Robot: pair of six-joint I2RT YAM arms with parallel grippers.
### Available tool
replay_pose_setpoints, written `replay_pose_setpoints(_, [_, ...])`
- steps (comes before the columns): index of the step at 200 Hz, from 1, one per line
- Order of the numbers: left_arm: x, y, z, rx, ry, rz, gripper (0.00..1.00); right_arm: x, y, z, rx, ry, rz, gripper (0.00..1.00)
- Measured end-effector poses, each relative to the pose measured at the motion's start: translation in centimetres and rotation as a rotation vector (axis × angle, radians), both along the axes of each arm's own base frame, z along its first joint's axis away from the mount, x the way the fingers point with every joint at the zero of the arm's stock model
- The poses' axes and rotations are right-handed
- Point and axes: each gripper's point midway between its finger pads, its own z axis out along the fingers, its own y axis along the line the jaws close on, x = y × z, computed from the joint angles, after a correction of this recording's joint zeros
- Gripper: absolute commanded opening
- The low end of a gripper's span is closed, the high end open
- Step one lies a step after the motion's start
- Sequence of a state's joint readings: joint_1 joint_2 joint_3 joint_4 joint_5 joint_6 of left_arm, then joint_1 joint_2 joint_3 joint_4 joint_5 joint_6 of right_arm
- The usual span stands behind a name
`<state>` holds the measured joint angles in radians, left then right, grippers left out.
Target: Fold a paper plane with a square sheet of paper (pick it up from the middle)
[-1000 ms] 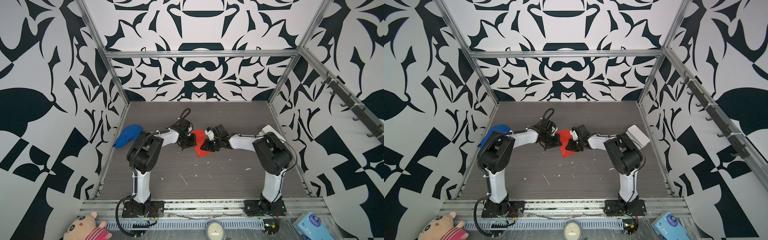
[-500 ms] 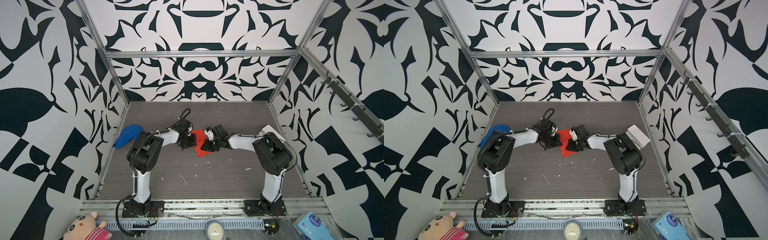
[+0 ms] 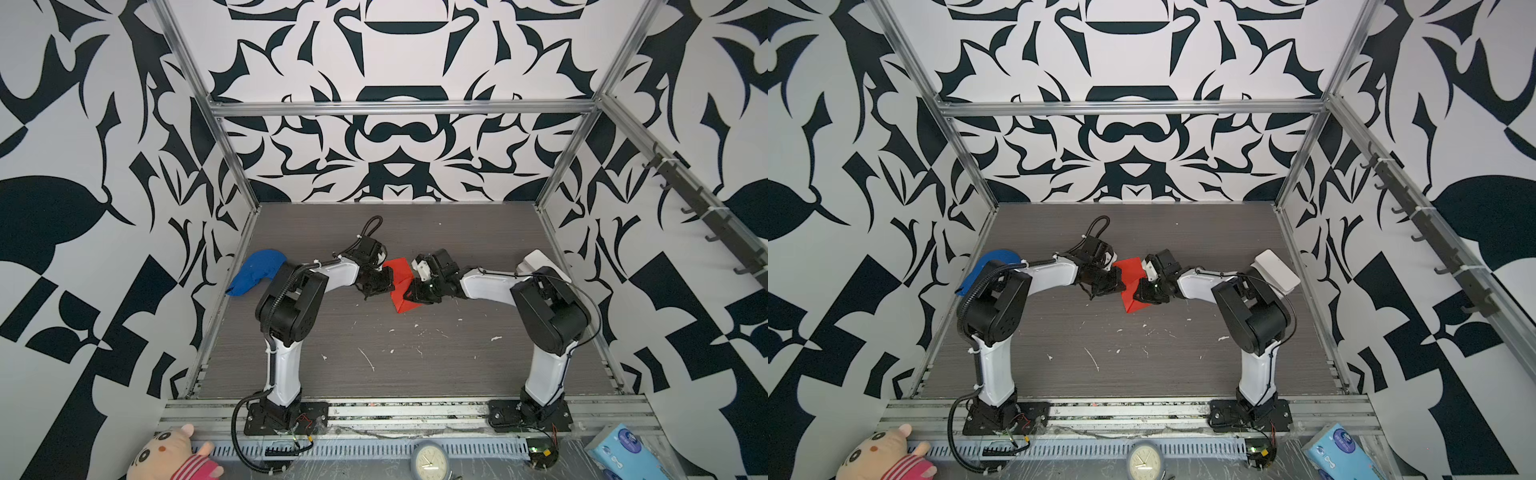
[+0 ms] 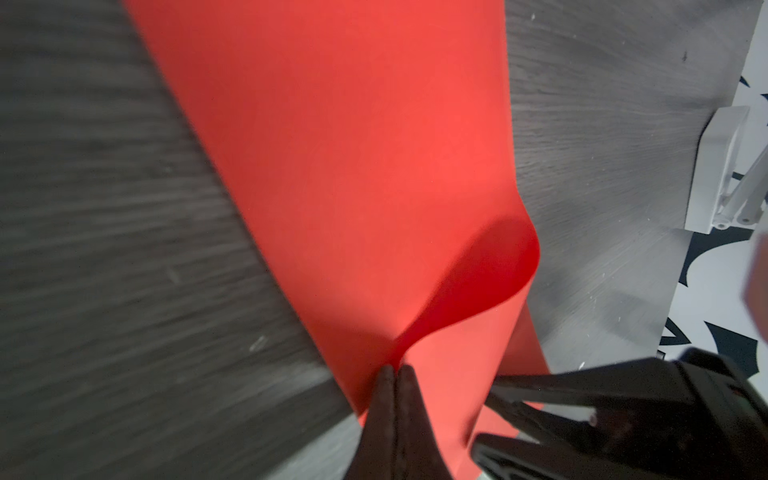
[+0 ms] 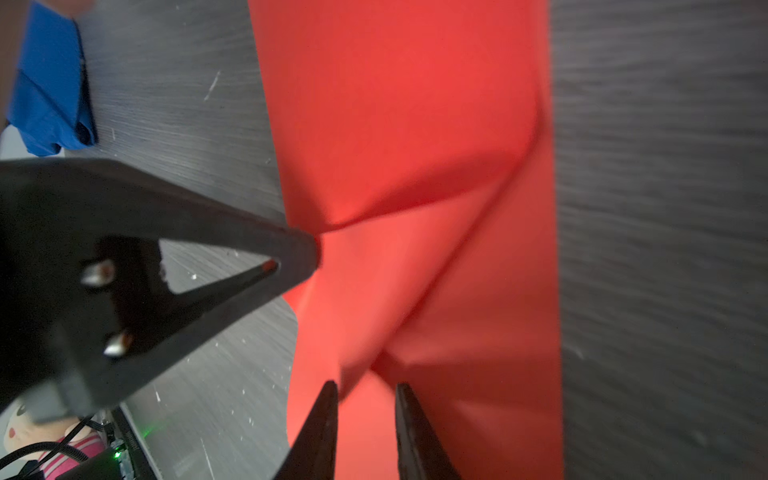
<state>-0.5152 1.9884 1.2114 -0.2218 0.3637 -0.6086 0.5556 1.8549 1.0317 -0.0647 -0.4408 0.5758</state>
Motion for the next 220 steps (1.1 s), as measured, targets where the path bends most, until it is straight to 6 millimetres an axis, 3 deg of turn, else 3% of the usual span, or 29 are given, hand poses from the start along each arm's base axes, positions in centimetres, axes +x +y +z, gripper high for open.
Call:
replay_pose_setpoints(31, [0.0,0.0,0.0,0.000,-0.001,-0.003,0.00,-0.4,0.1,2.5,0.050,-0.034,-0.002,0.22])
replay_pose_setpoints(52, [0.0,0.0,0.0,0.000,-0.002,-0.003,0.00,-0.9,0.9,3.2,0.087,-0.035,0.017,0.18])
replay_pose_setpoints(117, [0.2,0.0,0.1,0.002,-0.006,0.000,0.00,-3.1,3.0,-0.3,0.099,0.089,0.065,0.13])
replay_pose_setpoints(220, [0.3,0.0,0.1,0.001,-0.010,-0.004,0.00,-2.6,2.6,-0.7,0.108,0.095,0.020,0.13])
